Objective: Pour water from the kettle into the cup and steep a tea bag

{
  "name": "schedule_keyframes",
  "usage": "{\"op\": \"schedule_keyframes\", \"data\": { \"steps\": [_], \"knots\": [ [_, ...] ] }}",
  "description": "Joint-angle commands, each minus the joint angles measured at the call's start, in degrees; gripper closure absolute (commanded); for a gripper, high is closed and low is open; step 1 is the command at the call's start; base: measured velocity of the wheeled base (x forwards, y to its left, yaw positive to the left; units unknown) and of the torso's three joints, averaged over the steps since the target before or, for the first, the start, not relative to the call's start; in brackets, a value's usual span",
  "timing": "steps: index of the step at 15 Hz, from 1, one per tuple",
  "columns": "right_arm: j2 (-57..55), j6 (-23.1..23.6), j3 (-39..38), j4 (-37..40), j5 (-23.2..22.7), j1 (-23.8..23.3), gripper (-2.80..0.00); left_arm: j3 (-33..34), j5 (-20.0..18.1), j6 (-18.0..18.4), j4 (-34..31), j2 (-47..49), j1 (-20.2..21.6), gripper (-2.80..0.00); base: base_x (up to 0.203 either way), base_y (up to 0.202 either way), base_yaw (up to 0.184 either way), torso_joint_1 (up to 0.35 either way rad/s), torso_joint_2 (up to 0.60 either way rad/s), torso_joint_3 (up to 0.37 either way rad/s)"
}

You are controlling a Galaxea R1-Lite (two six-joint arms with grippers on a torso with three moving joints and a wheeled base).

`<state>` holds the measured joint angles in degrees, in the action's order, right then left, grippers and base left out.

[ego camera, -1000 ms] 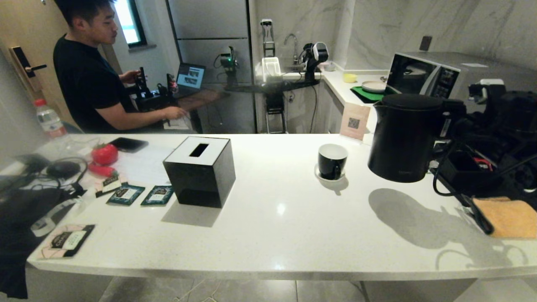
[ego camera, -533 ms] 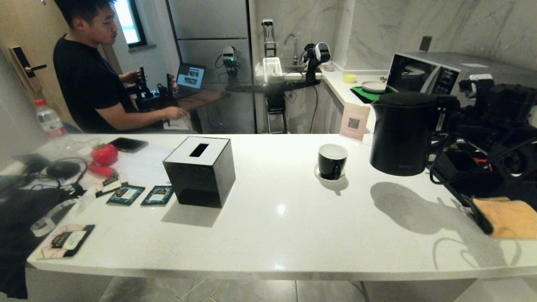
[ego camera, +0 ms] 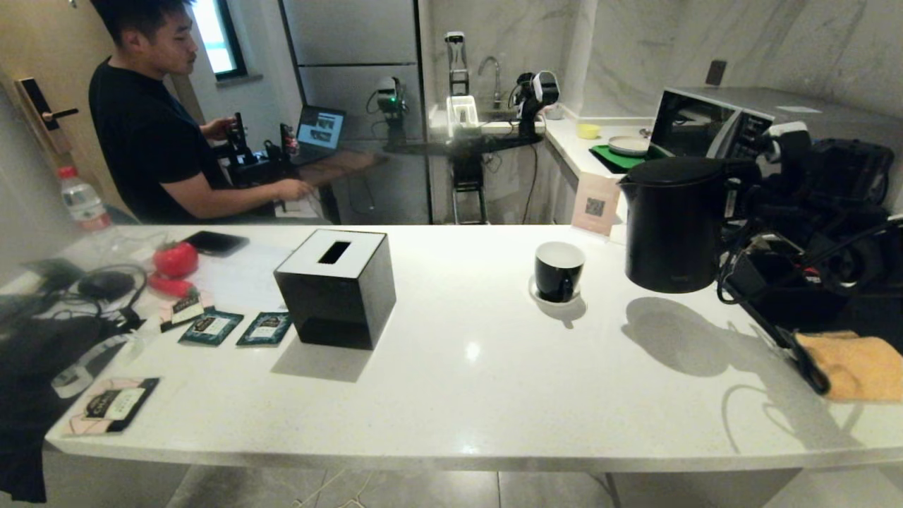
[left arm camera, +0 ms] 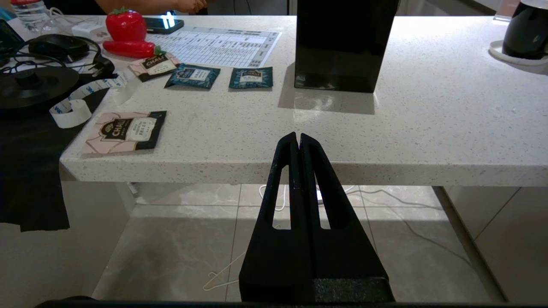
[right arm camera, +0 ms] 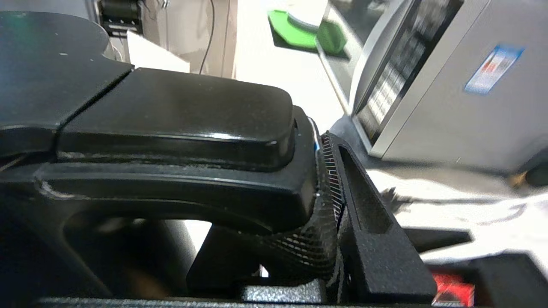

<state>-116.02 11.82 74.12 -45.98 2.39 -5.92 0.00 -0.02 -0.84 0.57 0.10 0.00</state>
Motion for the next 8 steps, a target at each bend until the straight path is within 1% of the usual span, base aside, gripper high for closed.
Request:
{"op": "schedule_keyframes", "data": {
  "steps": [1,8],
  "knots": [
    [-1.3,2.2,1.6,-0.3,-0.3,0.3,0.00,0.0,0.0,0.0,0.0,0.0,0.0,0.00,0.000,0.000,0.000,0.000,0.00,0.000],
    [-2.0,8.2,3.0,0.6,-0.4,2.3,0.00,0.0,0.0,0.0,0.0,0.0,0.0,0.00,0.000,0.000,0.000,0.000,0.00,0.000]
  ]
}}
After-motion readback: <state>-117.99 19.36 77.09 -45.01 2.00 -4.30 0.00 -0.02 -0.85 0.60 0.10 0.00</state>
